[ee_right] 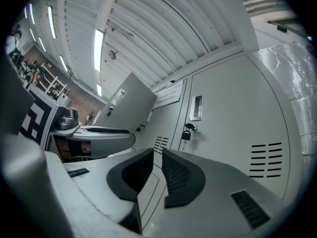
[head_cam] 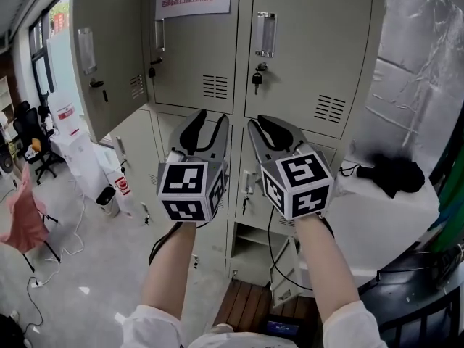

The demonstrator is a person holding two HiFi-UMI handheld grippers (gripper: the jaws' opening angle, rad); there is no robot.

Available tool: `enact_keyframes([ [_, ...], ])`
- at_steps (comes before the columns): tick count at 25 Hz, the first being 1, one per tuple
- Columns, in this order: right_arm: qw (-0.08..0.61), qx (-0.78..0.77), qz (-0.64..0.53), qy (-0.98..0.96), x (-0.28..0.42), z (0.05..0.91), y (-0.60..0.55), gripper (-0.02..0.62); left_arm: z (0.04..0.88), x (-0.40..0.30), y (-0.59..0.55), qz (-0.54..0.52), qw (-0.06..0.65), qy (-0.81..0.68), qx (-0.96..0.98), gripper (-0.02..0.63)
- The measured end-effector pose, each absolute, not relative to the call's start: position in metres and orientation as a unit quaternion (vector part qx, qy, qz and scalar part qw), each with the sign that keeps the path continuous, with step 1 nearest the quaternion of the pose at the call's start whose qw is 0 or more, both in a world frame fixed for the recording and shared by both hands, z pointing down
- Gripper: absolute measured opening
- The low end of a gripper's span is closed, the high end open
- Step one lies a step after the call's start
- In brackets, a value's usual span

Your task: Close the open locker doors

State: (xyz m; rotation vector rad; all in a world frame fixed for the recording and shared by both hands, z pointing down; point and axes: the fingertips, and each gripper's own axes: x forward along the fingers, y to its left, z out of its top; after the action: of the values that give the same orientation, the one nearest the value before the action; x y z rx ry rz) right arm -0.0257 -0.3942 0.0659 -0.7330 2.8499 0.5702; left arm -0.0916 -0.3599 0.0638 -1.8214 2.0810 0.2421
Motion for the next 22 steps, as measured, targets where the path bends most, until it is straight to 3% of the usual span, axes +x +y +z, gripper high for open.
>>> enact_keyframes([
  [22,0.112,-0.131,0.191,0.966,-0.108,0.067,-0.324,0.074,0.055,-0.187,-0.25,0.066,0.22,0.843,-0.487,0.176],
])
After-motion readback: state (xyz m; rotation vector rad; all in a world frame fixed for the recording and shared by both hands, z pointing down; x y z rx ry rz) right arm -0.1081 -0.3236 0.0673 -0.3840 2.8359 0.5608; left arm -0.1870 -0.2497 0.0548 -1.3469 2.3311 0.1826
